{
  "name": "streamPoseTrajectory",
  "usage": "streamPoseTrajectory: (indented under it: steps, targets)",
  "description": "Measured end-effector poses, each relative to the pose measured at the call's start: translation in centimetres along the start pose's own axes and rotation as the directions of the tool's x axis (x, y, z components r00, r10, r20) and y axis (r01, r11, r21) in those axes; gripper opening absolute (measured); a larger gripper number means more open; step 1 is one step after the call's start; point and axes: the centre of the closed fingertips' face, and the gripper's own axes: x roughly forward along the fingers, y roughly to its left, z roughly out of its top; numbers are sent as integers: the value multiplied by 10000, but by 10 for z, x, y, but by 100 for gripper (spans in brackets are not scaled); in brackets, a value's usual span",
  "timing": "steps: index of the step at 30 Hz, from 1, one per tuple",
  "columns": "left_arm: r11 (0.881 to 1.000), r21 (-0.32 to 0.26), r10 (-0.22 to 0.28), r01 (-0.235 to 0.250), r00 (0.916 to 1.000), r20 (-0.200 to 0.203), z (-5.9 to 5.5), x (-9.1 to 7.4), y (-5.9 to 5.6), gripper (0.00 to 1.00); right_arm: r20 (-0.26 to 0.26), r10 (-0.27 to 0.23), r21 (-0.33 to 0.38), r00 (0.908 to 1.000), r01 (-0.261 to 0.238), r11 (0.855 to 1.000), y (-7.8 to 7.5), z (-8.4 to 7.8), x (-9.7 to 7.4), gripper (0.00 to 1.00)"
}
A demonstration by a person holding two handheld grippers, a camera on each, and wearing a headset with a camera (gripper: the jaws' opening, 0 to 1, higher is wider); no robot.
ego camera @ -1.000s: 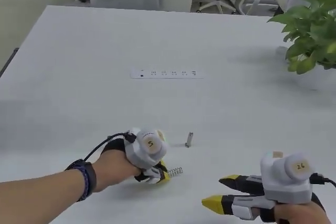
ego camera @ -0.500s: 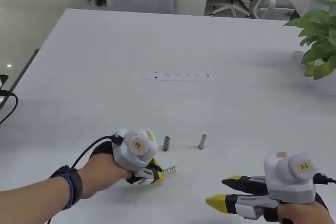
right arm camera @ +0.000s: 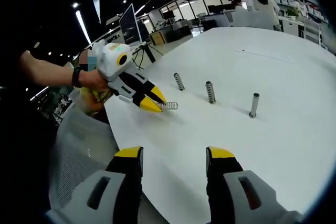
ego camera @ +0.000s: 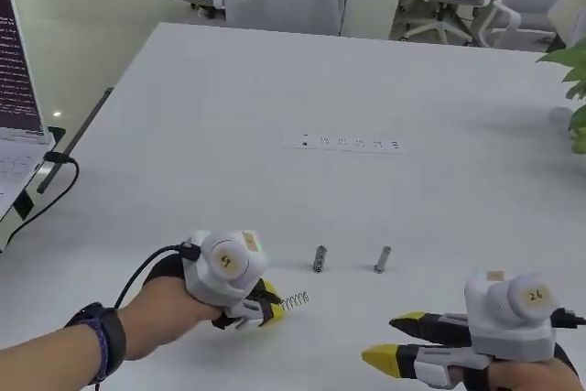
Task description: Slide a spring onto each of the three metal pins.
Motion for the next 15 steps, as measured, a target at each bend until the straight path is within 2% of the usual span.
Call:
streamPoseTrajectory:
  steps: [15]
  targets:
    - [9995,-178,280,-270,9978,593,1,-25,-9,2,-24,661,-197,9978,-661,9976,16,16,22,45]
